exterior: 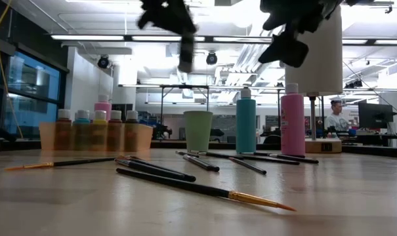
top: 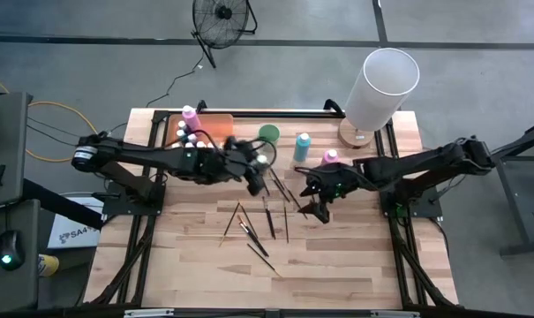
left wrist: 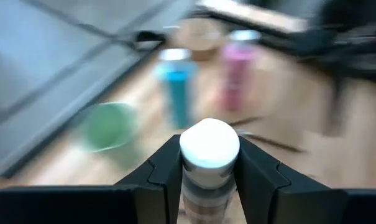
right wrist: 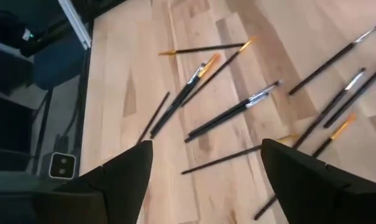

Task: Pick & Place Paint Supplies
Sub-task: Put the gray paint bottle into the orange bin

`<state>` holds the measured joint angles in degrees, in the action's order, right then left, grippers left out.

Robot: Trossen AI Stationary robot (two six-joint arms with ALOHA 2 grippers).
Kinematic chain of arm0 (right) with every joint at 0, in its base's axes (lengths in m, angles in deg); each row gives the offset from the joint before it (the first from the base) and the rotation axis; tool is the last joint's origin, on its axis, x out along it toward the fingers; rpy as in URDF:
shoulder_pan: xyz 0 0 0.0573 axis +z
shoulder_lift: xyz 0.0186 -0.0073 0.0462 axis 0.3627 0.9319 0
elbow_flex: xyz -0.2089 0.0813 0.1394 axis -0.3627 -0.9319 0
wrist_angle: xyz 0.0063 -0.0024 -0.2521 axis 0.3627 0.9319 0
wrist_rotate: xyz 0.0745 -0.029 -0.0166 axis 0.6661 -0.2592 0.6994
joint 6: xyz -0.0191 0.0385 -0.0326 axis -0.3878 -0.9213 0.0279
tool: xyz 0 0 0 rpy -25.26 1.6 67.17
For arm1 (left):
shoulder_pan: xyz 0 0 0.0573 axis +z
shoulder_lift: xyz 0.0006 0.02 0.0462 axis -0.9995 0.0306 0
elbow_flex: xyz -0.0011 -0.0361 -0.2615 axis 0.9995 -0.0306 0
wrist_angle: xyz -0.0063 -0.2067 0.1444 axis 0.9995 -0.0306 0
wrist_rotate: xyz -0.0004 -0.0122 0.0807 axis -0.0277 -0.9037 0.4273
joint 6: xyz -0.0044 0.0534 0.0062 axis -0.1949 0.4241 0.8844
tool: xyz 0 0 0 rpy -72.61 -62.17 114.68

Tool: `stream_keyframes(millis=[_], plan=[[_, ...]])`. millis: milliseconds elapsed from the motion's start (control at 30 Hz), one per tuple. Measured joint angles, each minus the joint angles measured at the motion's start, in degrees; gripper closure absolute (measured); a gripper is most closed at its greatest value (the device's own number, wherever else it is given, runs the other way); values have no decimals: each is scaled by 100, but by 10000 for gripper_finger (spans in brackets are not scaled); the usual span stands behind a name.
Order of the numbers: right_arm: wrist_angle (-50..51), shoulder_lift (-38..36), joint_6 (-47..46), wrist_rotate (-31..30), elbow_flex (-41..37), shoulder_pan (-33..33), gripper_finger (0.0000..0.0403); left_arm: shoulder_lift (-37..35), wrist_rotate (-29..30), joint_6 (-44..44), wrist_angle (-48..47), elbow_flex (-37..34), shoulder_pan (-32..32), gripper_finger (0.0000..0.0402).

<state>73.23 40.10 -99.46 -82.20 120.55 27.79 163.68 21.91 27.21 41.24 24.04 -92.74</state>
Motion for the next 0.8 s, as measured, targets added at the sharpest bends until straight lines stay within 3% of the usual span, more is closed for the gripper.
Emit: stream_keyframes(millis=[100, 267, 600, 800], plan=[[94, -179, 44, -264, 0, 24, 106, -166, 946, -401, -738, 0, 77, 291], [22, -334, 175, -562, 0, 20, 110, -344, 1877, -1351, -1737, -131, 404, 291], [-45, -332, 195, -796, 0, 21, 112, -531, 2606, -2881, -1682, -1334, 1272, 291], [-101, -332, -103, -1110, 0, 11, 112, -571, 2559, -3301, -1099, -1947, 1934, 291]])
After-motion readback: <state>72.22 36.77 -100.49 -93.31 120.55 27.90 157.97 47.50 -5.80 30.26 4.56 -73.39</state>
